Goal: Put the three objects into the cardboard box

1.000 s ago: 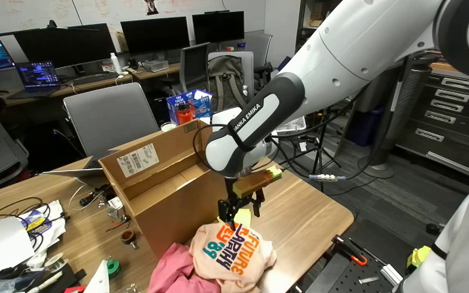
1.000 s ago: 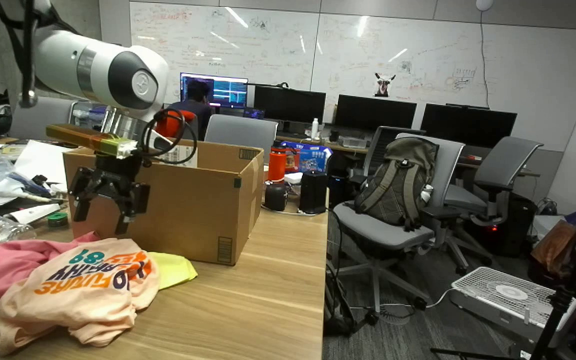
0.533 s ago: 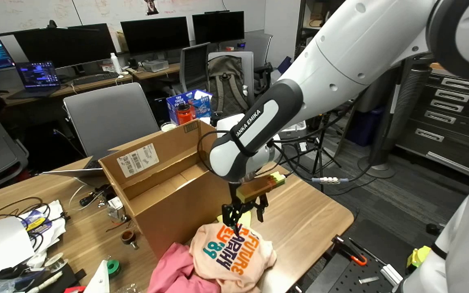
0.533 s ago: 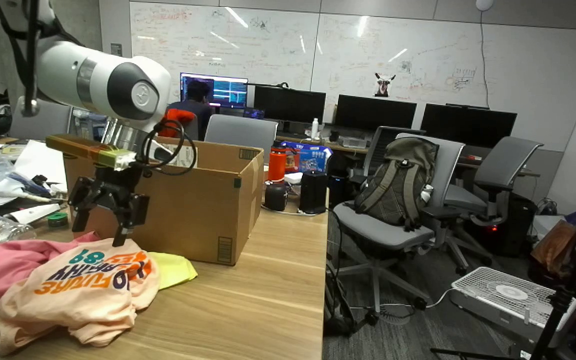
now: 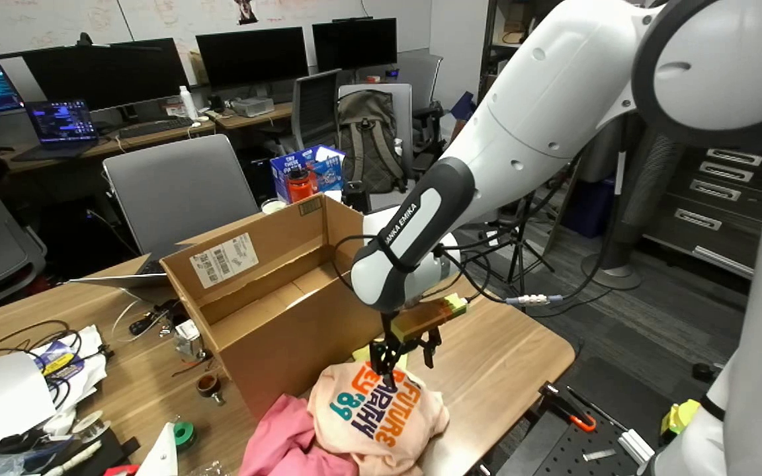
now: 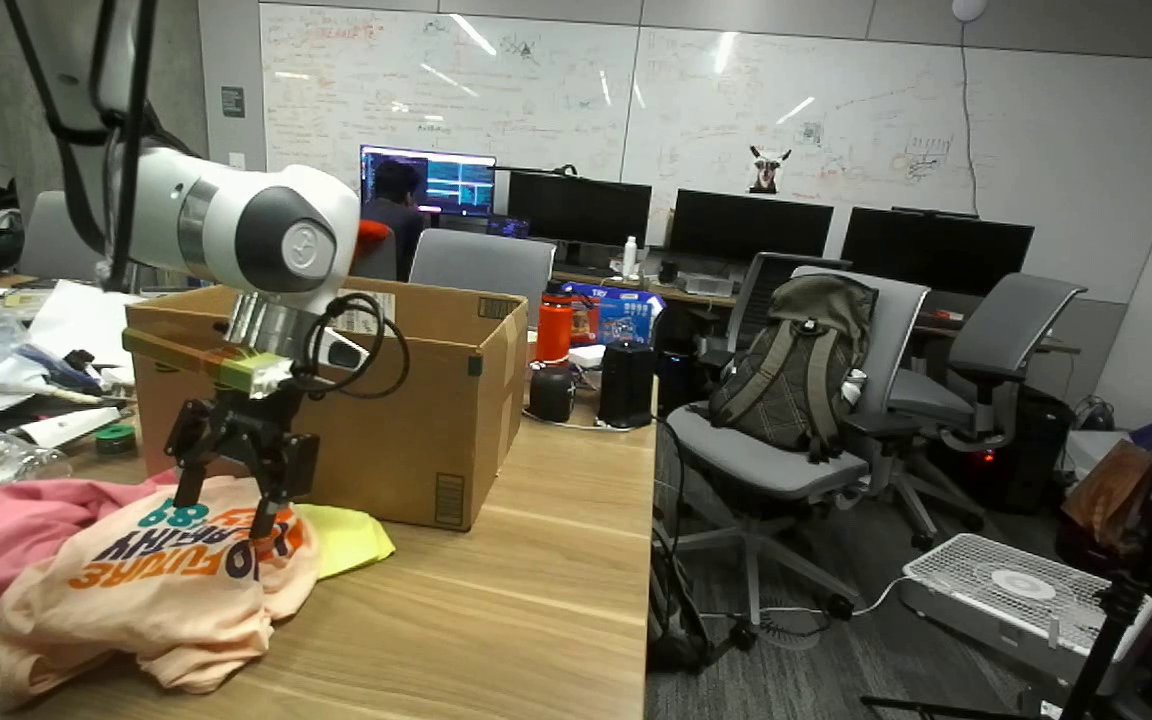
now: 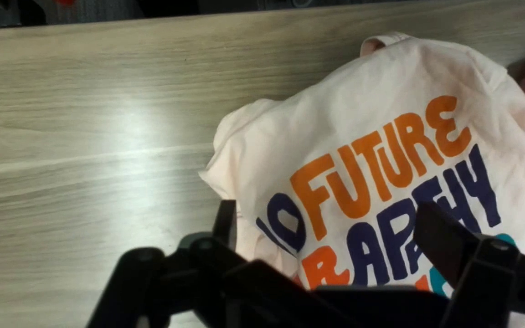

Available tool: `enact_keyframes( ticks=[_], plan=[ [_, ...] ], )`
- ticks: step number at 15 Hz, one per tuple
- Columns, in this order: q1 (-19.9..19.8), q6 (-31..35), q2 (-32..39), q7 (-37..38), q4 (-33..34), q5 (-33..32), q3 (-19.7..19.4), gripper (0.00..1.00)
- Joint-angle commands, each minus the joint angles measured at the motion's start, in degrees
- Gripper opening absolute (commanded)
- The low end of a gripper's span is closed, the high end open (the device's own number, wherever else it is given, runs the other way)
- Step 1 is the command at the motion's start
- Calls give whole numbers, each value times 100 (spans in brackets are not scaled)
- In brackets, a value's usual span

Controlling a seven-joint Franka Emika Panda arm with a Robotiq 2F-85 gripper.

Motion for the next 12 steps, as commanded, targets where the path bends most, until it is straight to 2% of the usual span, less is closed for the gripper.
enact_keyframes(
  ticks=[1,12],
  plan=[
    [18,340,278,1,160,-65,-1,100],
    [-47,656,370,-138,165,349,200,100]
  ],
)
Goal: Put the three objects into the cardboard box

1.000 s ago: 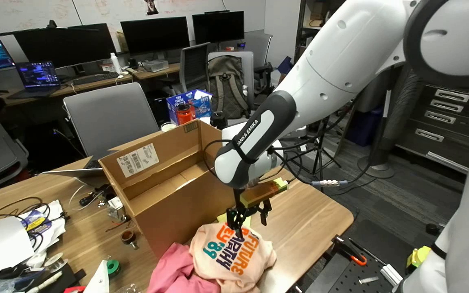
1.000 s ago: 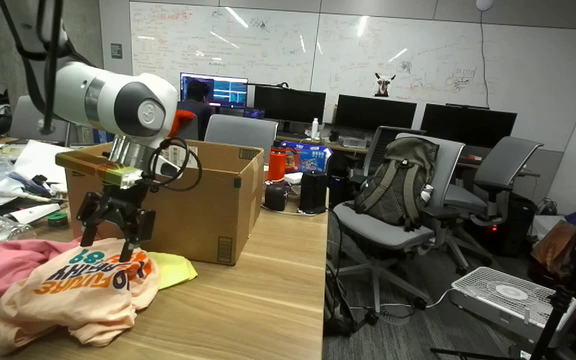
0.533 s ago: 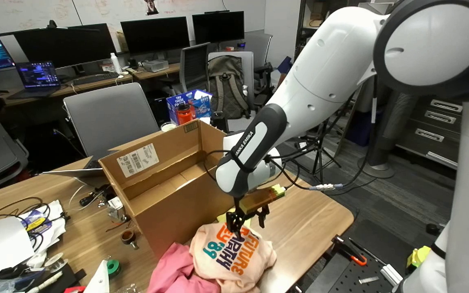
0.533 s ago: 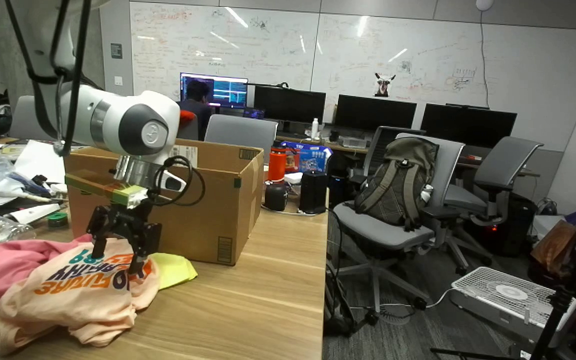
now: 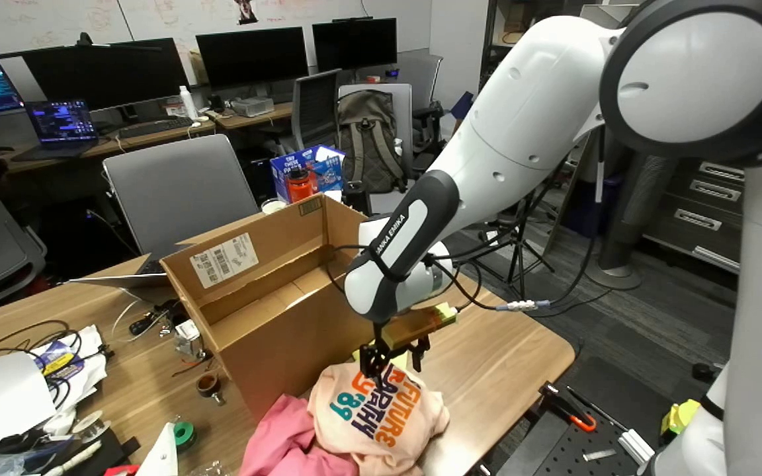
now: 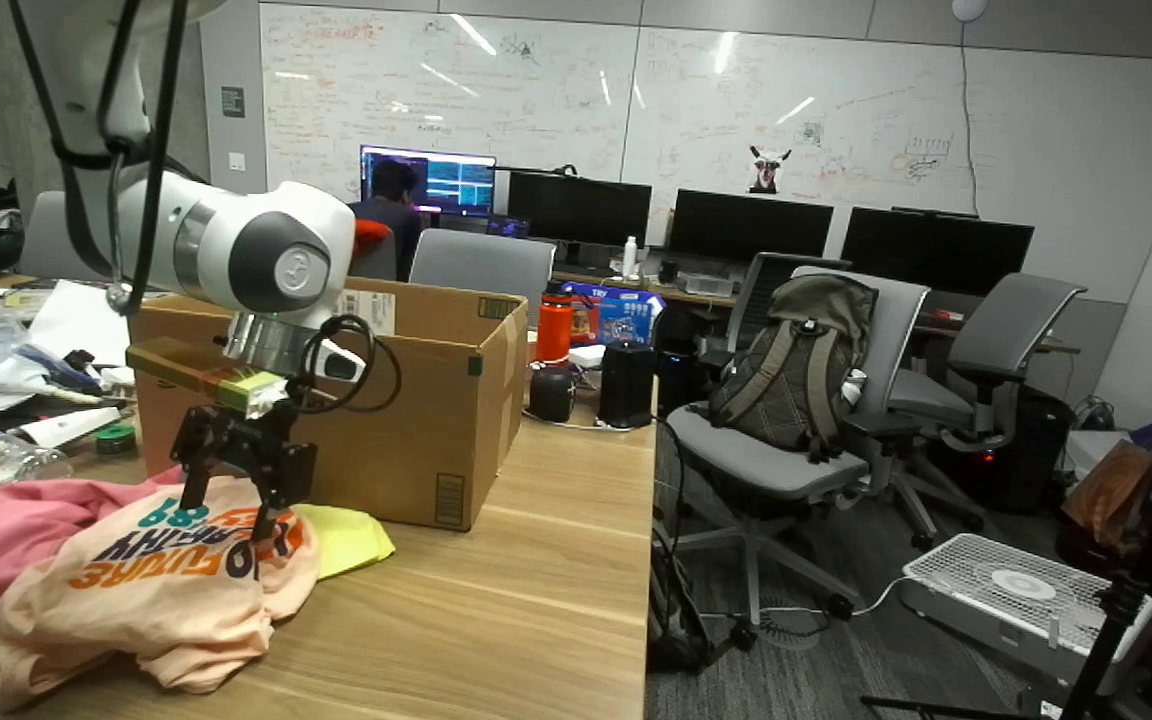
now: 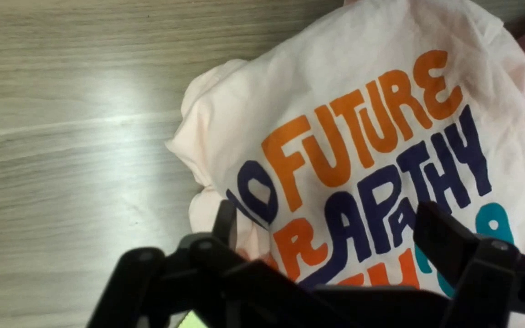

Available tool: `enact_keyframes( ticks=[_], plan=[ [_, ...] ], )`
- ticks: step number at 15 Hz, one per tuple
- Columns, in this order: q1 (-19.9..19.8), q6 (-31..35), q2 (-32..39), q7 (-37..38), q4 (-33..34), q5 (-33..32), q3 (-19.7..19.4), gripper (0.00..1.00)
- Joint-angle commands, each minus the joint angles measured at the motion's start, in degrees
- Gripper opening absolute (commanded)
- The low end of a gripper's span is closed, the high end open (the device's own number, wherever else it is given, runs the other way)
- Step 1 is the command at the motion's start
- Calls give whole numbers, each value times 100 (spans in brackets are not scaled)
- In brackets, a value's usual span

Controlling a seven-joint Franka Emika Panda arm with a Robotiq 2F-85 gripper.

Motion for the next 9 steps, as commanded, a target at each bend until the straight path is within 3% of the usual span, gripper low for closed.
enact_keyframes(
  ticks=[1,9],
  plan=[
    [-45,151,65,-114,8,177,81,100],
    [-44,83,569,-64,72,83,7,100]
  ],
)
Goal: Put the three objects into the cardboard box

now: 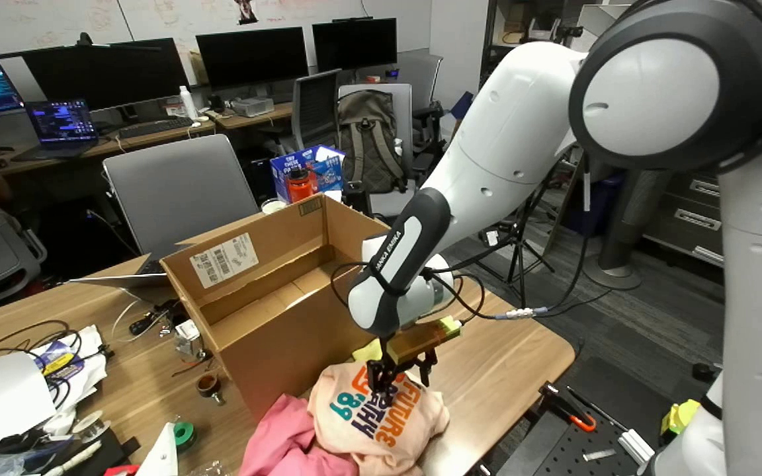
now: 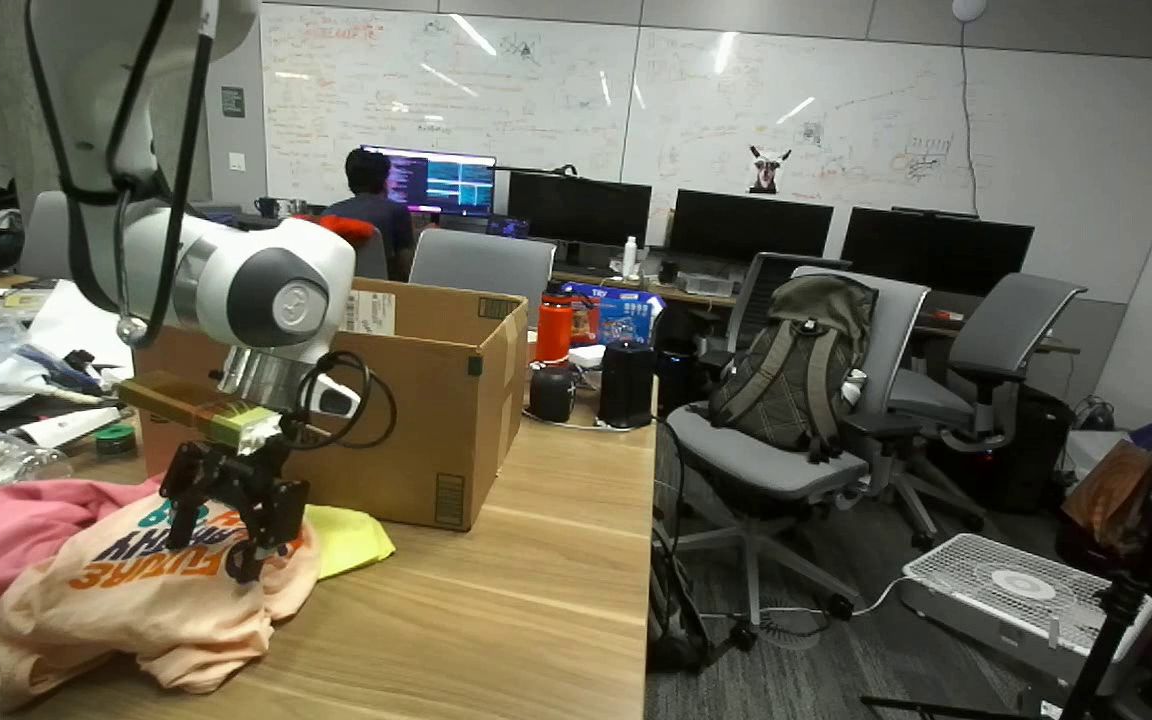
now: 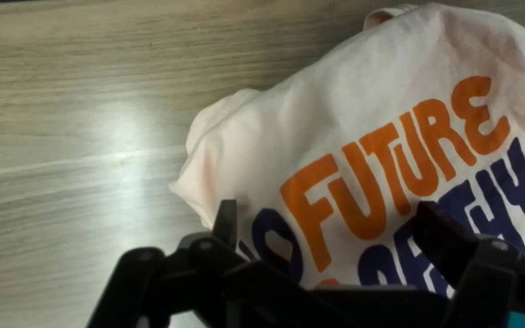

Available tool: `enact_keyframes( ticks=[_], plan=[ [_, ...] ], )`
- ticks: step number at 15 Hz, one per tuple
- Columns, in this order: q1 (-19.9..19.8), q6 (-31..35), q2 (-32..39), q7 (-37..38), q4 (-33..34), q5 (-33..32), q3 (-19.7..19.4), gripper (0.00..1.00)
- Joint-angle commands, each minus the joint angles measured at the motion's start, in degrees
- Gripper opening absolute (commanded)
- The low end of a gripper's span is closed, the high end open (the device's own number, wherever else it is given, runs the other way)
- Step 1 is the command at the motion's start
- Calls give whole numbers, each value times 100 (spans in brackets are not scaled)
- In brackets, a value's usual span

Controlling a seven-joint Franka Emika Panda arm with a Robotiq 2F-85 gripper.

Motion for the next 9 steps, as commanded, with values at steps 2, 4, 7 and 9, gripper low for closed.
enact_keyframes(
  ticks=[2,4,7,9],
  plan=[
    [-50,44,229,-77,93,73,32,100],
    [-52,37,244,-77,97,73,36,100],
    [-52,33,208,-74,95,54,24,75],
    [-38,39,153,-42,81,23,-1,66]
  ],
)
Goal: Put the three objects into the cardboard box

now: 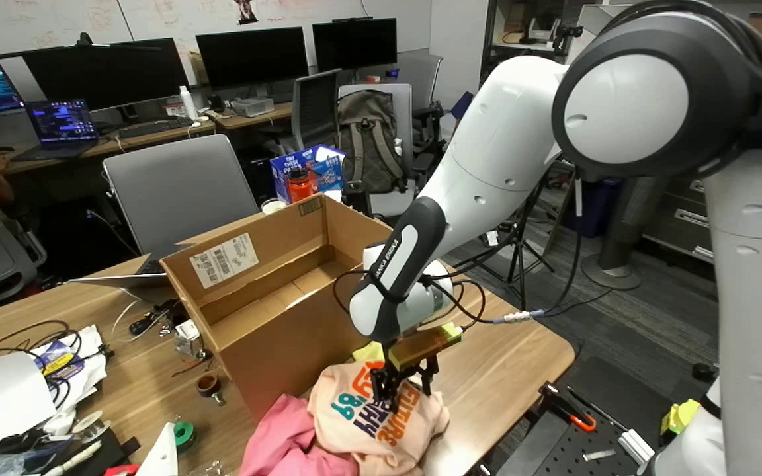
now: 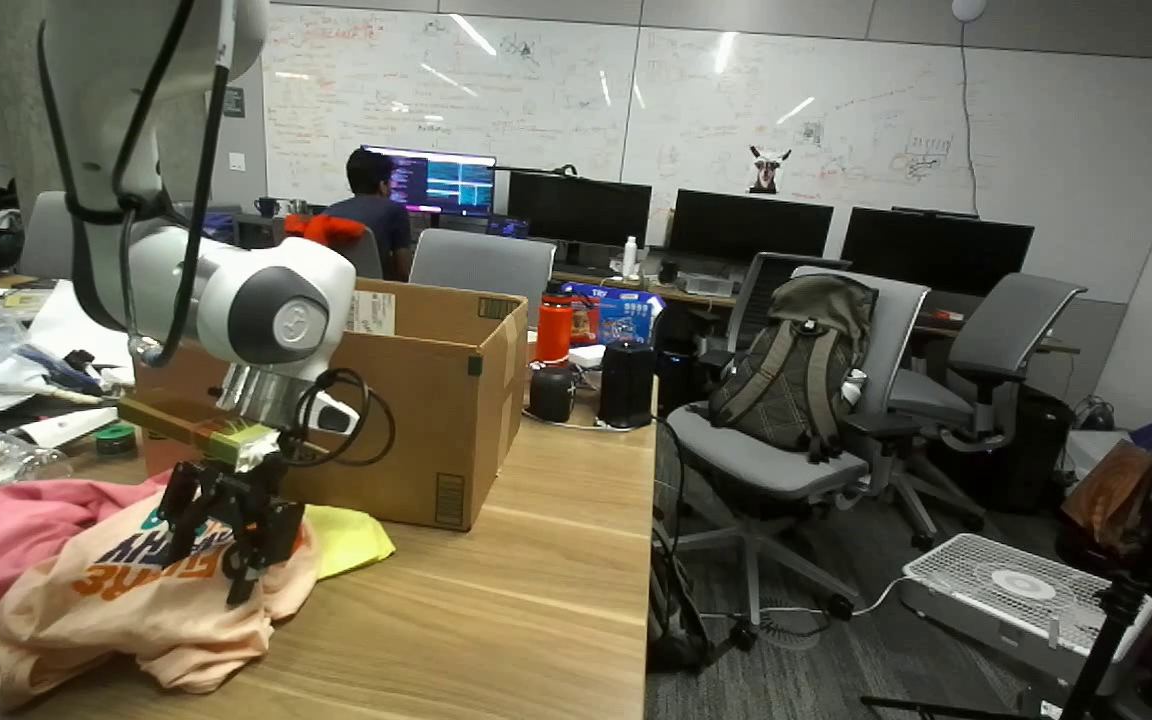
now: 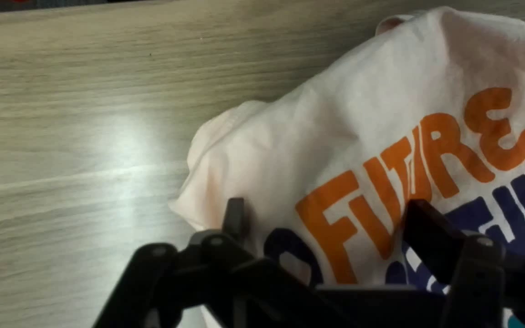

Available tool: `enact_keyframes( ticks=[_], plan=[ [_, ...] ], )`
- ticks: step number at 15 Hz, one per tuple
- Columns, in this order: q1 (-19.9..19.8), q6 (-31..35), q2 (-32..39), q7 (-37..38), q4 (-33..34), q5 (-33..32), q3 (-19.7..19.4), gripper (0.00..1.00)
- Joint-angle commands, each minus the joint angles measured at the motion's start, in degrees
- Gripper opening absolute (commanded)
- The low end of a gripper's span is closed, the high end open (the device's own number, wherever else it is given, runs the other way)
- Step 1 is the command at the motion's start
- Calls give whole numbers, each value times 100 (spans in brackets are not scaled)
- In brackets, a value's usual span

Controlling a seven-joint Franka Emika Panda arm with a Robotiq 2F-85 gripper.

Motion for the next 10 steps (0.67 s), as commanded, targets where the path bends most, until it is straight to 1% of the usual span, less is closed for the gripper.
enact_keyframes(
  ticks=[1,2,4,7,8,9,10],
  plan=[
    [-22,30,-103,-16,29,5,-15,58],
    [-12,14,-148,7,21,-15,-30,49],
    [8,20,-221,42,17,-60,-63,35],
    [18,9,-382,98,-24,-58,-92,11],
    [35,21,-454,125,-48,-75,-104,4],
    [46,38,-508,143,-63,-92,-113,0],
    [63,52,-577,176,-81,-116,-123,0]
  ],
)
